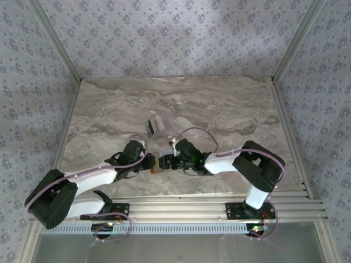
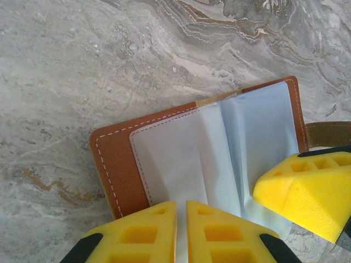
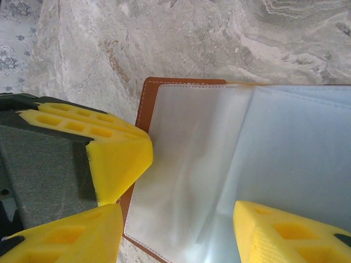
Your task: Put the credit cards into the card holder
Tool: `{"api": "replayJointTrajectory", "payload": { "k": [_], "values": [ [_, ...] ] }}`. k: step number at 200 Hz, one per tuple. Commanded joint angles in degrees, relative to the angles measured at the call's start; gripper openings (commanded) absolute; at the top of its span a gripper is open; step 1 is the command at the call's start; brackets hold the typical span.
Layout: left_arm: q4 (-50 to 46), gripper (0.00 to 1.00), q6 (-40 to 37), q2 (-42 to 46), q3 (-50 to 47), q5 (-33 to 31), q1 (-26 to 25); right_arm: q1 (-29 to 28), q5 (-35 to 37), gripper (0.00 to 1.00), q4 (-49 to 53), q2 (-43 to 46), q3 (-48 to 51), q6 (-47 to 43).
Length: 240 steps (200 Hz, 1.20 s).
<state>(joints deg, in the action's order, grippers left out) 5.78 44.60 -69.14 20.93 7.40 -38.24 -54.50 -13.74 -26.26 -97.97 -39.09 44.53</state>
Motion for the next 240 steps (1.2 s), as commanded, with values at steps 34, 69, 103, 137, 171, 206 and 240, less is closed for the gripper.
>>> {"api": "replayJointTrajectory", "payload": {
  "k": [34,69,103,137,171,206,240],
  "values": [
    [0.4,0.13,-2.3,-2.4,-1.2,-2.0,-0.2,0.3,6.1,0.61,12.4,2.7,-1.0,-2.7],
    [0.6,0.13,-3.1,-4.5,-1.0,-2.8,-0.4,0.3,9.9,0.64,18.4,3.6,-3.2,-4.3],
    [-0.3,0.13,-3.6,-4.6,-1.1,-3.9,-0.9,0.0,14.4,0.68,24.4,6.0,-5.4,-6.0],
    [-1.8,0.13,-4.1,-4.4,-0.7,-6.2,-2.0,-0.5,20.3,0.76,31.0,8.3,-9.0,-8.0],
    [-2.5,0.13,-4.2,-4.2,-0.8,-7.9,-2.8,0.1,23.8,0.79,38.2,6.9,-17.1,-12.9],
    [-2.6,0.13,-4.3,-4.4,-0.8,-9.1,-3.1,3.6,20.5,0.69,41.9,0.7,-28.7,-19.6],
    [-3.0,0.13,-4.0,-3.0,-1.4,-9.2,-3.3,8.9,14.7,0.60,43.5,-6.5,-40.1,-23.2]
  ]
}}
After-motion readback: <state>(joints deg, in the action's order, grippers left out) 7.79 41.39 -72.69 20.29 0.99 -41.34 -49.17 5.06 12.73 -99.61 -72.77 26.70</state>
